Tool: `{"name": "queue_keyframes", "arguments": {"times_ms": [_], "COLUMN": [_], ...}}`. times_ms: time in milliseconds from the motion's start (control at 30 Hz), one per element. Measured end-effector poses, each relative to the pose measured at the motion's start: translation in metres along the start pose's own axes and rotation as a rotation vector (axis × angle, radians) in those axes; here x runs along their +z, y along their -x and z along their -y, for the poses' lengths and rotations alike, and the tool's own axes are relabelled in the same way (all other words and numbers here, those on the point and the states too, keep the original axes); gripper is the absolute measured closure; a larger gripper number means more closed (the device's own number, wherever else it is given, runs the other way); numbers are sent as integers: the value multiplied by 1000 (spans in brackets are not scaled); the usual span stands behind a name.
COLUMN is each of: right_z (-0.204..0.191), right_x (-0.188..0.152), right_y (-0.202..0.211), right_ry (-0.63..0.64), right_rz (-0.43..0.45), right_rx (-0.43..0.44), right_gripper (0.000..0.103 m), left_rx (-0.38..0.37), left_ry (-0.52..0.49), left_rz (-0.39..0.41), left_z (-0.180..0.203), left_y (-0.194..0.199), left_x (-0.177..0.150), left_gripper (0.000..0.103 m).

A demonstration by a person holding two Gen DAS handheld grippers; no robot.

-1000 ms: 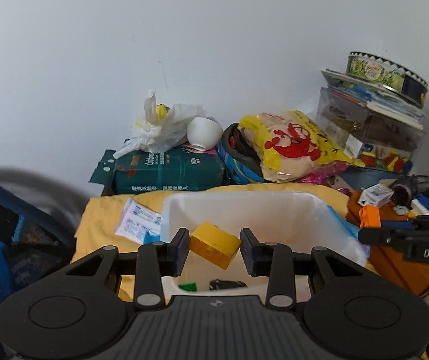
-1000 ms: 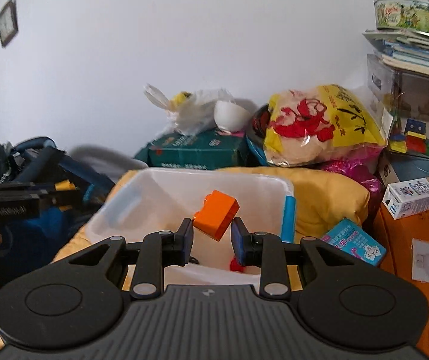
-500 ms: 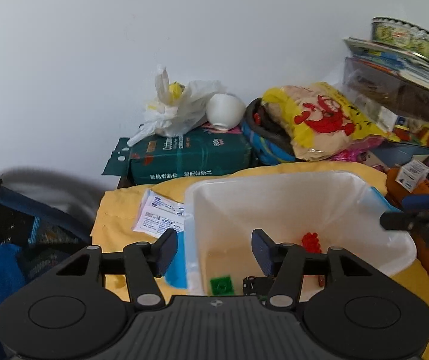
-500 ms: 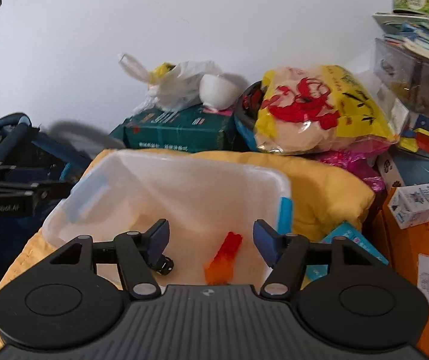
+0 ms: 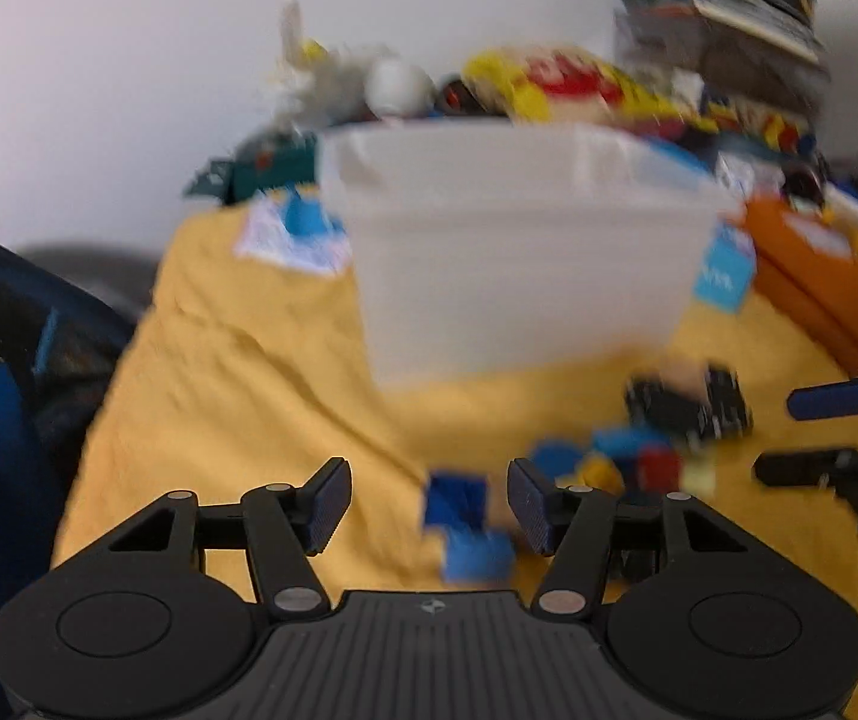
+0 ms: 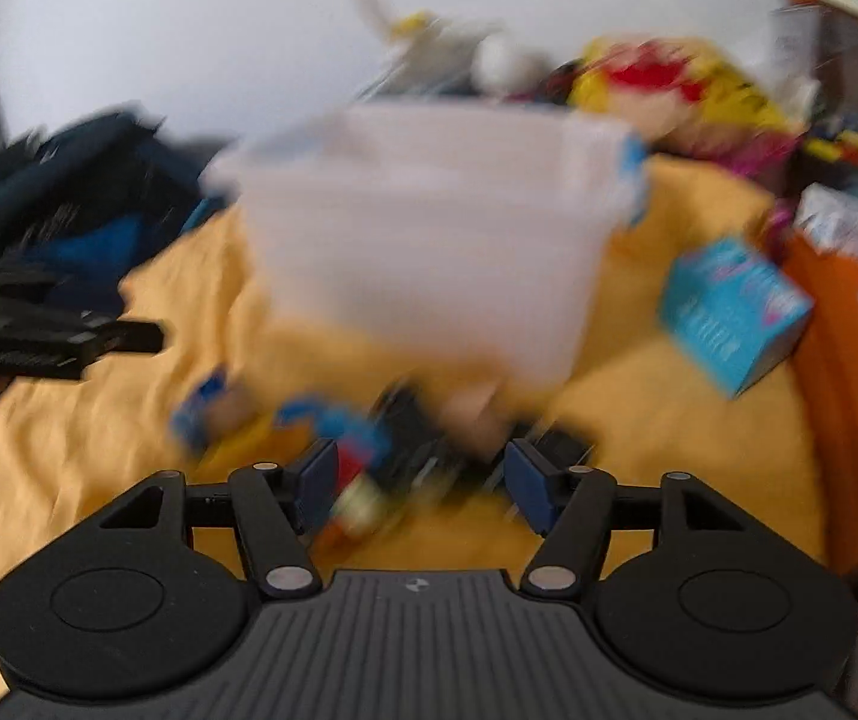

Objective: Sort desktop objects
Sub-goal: 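Grasp the light blue brick with the left gripper while the right gripper grasps a black car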

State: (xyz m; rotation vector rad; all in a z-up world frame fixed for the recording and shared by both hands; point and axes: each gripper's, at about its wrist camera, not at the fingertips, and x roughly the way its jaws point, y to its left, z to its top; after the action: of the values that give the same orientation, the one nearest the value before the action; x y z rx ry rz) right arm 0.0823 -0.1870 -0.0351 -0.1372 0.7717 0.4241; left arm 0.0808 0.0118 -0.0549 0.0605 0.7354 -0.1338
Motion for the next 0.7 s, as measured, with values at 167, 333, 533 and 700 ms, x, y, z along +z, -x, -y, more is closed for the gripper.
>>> {"name": "queue_keyframes", "arguments": {"times_ms": [167, 333, 533, 700], "right_z": [-43, -56, -61, -58], "right_x": [-20, -16, -15, -8], "right_y": [-14, -30, -53, -48], "right_ry": [126, 176, 222, 159], "right_rz": [-30, -43, -91, -97], "right_rx": [45, 37, 39, 69], "right_gripper": [51, 55, 67, 70], "left_rx": [-3, 5, -29, -46], "left_ry": [-44, -37, -15, -24], "left_rz": [-42, -80, -79, -62], "left_z": [13, 17, 16, 18], "left_y": [-19, -35, -46, -43], "left_x": [-22, -33, -33, -33], "left_gripper": [42, 46, 64, 69]}}
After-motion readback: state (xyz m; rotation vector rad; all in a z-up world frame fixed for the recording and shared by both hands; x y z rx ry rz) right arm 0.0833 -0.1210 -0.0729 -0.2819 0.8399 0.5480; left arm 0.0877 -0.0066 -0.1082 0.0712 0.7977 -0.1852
